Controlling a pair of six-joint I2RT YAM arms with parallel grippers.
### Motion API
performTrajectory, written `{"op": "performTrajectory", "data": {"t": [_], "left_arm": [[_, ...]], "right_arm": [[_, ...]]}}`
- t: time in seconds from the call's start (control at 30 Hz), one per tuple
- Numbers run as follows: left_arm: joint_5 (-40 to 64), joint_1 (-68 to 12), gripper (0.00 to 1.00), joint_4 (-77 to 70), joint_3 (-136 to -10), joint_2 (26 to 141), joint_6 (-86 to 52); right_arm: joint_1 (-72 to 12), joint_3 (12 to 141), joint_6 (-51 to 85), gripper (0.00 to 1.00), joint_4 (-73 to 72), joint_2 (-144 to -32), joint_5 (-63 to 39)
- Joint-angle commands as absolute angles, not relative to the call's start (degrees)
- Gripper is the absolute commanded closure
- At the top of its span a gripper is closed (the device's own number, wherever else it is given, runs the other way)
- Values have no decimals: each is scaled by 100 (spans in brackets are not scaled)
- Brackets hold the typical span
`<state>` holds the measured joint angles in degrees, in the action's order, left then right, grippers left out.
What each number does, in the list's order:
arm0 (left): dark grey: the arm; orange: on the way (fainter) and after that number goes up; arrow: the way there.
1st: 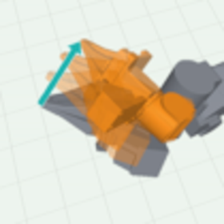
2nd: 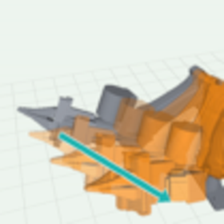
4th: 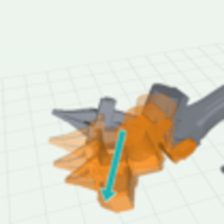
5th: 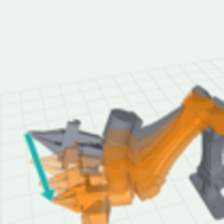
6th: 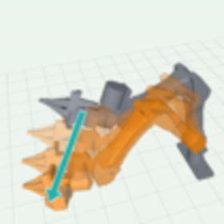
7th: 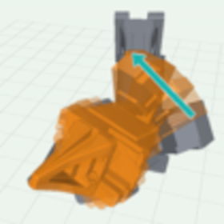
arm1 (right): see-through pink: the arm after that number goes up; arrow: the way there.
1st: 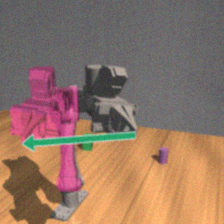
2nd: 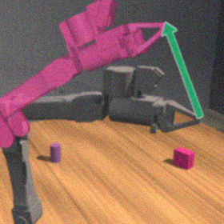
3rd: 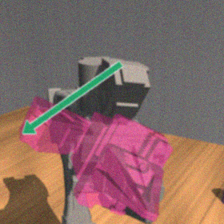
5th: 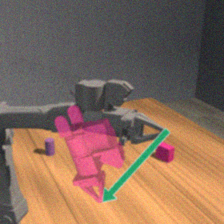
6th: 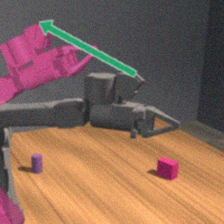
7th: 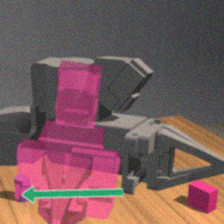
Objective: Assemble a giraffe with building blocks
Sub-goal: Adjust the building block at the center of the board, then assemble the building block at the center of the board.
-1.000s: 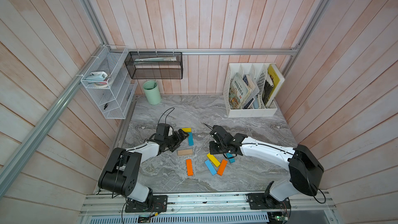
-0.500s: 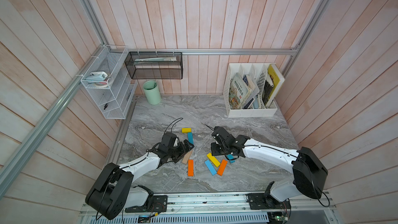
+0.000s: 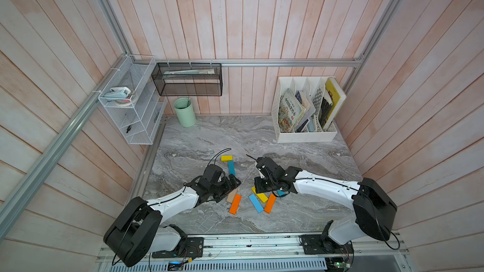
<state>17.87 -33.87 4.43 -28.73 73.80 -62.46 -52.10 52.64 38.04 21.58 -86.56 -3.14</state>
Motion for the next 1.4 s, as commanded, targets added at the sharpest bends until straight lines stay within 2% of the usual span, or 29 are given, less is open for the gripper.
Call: {"op": "performTrajectory", "data": {"t": [0.0,0.27,0.3,0.33,0.4,0.5,0.93,1.37], "left_arm": [[1415,-3427,0,1136,-2867,6822,-6295],[1409,-3696,0,1600,-2461,5785,-6776],[1418,-3717,10,1512,-2408,5742,-6762],[1415,-3718,25,1420,-2354,5710,-6718],[1294,-3718,64,1374,-2280,5686,-6731],[1260,-3722,100,1340,-2271,5793,-6718],[1099,-3718,100,2153,-2593,6100,-6217],[1321,-3718,100,1760,-2360,6574,-6232]], "right_arm": [[-5242,5239,3762,100,2127,-8648,-369],[-5257,5163,3738,100,1867,-8660,-667],[-5256,5179,3728,100,1753,-8697,-810],[-5256,5207,3727,100,1679,-8737,-896],[-5257,5346,3722,100,1667,-8861,-925],[-5262,5536,3680,100,1716,-9069,-944],[-5423,5902,3767,100,1276,-9993,-1494],[-5428,6177,3672,100,1216,-10453,-1499]]}}
